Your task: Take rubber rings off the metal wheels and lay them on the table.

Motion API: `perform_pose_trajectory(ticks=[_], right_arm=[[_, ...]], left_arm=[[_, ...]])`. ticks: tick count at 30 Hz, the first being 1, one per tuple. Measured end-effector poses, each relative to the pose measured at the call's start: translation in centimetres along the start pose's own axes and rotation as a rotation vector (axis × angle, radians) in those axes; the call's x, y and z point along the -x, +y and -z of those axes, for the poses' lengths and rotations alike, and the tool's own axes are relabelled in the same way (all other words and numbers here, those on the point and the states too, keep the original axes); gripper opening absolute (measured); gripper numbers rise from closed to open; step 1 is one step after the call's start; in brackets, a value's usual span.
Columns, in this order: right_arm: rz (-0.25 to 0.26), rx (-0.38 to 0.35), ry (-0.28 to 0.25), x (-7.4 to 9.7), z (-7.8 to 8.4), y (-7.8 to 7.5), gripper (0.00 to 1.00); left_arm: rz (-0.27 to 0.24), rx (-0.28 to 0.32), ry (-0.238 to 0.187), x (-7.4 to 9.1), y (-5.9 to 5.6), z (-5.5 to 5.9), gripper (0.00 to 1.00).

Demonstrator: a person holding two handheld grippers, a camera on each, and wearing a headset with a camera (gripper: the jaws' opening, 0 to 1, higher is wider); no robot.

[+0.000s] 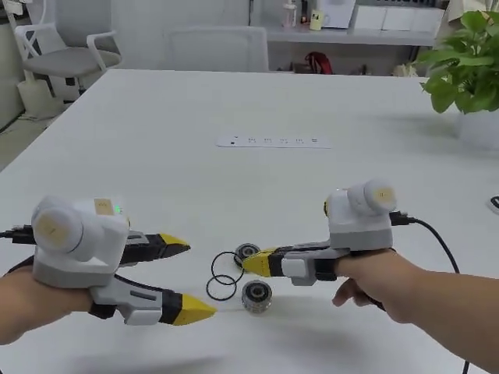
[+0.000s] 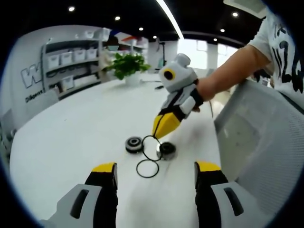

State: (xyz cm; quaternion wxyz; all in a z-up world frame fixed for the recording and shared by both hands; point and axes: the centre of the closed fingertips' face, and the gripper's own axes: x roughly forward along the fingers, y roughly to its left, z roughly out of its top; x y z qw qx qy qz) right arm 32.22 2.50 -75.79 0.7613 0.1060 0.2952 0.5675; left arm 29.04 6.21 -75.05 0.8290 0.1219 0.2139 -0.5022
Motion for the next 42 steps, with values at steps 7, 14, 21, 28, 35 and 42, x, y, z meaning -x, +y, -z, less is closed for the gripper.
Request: perform_pose_trajectory(ticks=[7, 14, 21, 28, 35, 42], right_arm=[[0.02, -0.008, 0.027, -1.3, 0.6, -0.4, 0.0], [0.052, 0.009, 0.064, -2.6, 1.5, -0.6, 0.0], [0.078, 0.049, 0.103, -3.1, 2.3, -0.8, 0.0], [0.095, 0.099, 0.109, -3.3, 2.2, -0.6, 0.0], [0.111, 0.138, 0.128, -3.4, 2.5, -0.7, 0.04], [0.107, 0.141, 0.121, -3.0, 2.2, -0.6, 0.12]], left_arm=[[-0.029, 0.016, 0.006, 0.5, 0.9, 0.5, 0.67], [-0.039, 0.026, 0.01, 0.8, 1.3, 0.9, 0.67], [-0.045, 0.03, 0.013, 1.0, 1.4, 1.0, 0.67], [-0.048, 0.032, 0.013, 1.0, 1.4, 1.0, 0.67], [-0.052, 0.036, 0.014, 1.1, 1.5, 1.1, 0.67], [-0.056, 0.043, 0.01, 1.2, 1.5, 1.1, 0.67]])
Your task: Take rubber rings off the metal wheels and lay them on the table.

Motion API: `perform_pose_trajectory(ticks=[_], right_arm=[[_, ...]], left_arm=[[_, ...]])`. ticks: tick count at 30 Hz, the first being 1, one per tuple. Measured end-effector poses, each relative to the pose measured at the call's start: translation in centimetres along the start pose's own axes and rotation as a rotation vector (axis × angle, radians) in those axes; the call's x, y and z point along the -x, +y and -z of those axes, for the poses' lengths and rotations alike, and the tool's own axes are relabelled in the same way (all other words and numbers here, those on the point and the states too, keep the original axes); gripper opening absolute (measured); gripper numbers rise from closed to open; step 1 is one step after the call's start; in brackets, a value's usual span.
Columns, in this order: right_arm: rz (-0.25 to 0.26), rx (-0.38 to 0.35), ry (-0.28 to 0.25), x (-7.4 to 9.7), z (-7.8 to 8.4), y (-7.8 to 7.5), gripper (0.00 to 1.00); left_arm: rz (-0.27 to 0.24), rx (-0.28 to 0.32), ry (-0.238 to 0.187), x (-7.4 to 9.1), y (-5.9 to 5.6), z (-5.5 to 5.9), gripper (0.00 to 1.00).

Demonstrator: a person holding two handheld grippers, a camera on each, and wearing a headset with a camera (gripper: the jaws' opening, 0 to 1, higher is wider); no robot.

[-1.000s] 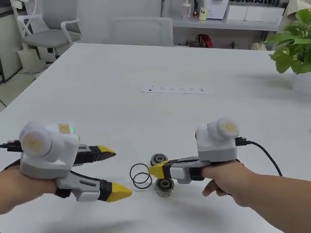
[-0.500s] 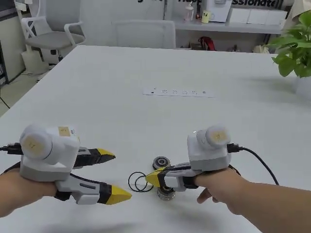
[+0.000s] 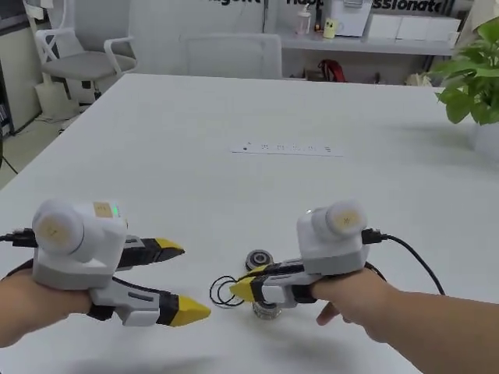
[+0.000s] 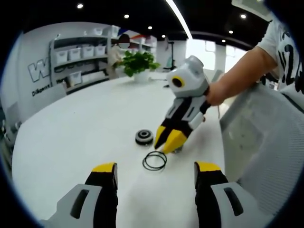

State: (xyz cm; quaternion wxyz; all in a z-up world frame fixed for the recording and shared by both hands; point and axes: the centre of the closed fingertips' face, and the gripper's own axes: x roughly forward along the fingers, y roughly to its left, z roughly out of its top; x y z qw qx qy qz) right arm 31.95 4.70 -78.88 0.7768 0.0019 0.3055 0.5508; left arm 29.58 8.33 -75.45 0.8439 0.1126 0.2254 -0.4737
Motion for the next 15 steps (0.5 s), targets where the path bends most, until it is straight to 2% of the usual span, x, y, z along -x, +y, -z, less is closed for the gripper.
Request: perform_pose_trajectory(ticks=[7, 15], right_arm=[[0.0, 0.004, -0.032, 1.2, -0.9, -0.4, 0.15], [0.043, 0.018, -0.065, 3.0, -1.6, -2.0, 0.16]], left_arm=[[-0.001, 0.001, -0.003, -0.1, 0.1, -0.2, 0.66], [-0.002, -0.003, -0.01, -0.6, 0.3, -1.0, 0.65]])
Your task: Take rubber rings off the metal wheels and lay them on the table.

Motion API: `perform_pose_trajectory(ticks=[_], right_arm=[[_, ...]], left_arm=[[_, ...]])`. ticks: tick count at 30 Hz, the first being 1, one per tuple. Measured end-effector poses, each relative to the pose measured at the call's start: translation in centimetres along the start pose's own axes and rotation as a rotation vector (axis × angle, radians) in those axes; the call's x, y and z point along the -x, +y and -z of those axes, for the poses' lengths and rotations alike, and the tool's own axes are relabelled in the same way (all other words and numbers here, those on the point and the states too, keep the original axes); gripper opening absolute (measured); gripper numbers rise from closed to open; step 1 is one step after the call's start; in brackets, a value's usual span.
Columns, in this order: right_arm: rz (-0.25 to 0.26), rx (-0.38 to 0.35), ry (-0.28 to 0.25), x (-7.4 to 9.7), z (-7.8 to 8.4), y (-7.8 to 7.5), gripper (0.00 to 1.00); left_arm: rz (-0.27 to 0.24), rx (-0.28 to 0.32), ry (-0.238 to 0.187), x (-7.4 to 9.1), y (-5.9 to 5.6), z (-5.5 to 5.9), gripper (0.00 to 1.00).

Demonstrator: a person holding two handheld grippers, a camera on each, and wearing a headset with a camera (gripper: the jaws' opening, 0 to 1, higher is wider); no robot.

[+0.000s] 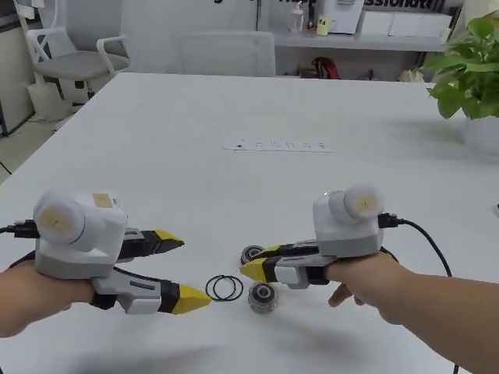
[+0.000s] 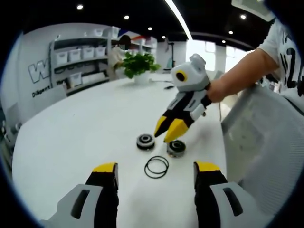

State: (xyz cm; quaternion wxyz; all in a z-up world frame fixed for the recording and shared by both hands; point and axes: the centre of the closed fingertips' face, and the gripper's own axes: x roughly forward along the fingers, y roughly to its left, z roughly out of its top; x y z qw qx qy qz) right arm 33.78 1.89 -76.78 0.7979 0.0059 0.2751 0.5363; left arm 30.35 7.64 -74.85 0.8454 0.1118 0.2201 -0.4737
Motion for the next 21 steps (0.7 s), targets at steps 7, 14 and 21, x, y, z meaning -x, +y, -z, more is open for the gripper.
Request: perform_pose_trajectory(ticks=[7, 14, 21], right_arm=[[0.042, 0.021, -0.017, 1.2, -0.4, -1.5, 0.19], [0.075, 0.037, -0.008, 1.8, 0.1, -2.8, 0.21], [0.086, 0.059, 0.011, 1.8, 0.7, -3.4, 0.23]], left_arm=[[-0.001, -0.002, -0.001, -0.6, 0.5, -0.6, 0.64], [0.001, -0.006, 0.004, -1.3, 0.9, -0.8, 0.62], [-0.003, -0.015, 0.005, -1.9, 1.2, -1.1, 0.57]])
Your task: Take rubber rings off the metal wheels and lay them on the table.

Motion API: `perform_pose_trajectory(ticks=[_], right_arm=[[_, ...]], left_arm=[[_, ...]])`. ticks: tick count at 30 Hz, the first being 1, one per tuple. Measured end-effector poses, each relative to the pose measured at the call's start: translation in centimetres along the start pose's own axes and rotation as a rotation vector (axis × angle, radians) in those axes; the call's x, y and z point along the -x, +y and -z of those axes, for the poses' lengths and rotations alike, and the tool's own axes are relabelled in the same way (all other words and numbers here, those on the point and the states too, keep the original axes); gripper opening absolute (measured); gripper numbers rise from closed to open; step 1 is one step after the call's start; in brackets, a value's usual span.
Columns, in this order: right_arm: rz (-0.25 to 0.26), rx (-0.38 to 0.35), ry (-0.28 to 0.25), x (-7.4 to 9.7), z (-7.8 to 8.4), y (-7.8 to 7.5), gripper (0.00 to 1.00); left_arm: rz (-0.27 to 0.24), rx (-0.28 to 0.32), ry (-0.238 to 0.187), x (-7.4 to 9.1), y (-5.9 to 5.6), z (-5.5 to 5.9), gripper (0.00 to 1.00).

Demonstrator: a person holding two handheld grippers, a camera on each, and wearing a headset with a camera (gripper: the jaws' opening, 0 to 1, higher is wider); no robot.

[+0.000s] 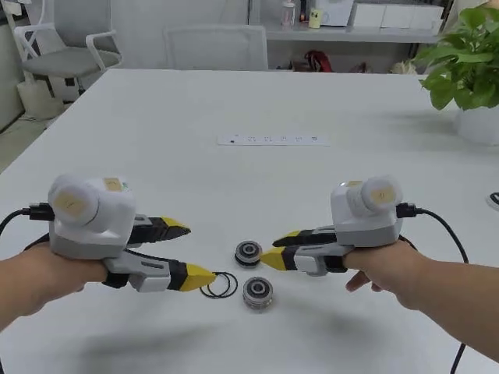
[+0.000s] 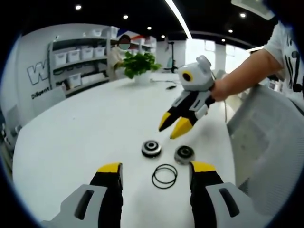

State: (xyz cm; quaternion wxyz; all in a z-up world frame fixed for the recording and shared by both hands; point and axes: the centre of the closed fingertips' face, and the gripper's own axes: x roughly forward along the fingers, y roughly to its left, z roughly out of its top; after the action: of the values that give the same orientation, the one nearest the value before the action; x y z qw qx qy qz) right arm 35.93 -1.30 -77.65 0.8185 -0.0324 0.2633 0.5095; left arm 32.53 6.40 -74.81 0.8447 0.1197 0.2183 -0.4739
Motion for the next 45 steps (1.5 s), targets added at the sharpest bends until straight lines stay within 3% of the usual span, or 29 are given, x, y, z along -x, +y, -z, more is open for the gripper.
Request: perform_pose_trajectory(ticks=[28, 45], right_arm=[[0.003, 0.095, 0.047, -1.9, 1.1, -0.4, 0.28], [0.012, 0.122, 0.052, -2.4, 1.0, -0.3, 0.28]], left_arm=[[0.022, 0.002, 0.061, -4.3, 0.8, 0.7, 0.46], [0.012, 0.02, 0.068, -6.6, 1.1, -0.2, 0.32]])
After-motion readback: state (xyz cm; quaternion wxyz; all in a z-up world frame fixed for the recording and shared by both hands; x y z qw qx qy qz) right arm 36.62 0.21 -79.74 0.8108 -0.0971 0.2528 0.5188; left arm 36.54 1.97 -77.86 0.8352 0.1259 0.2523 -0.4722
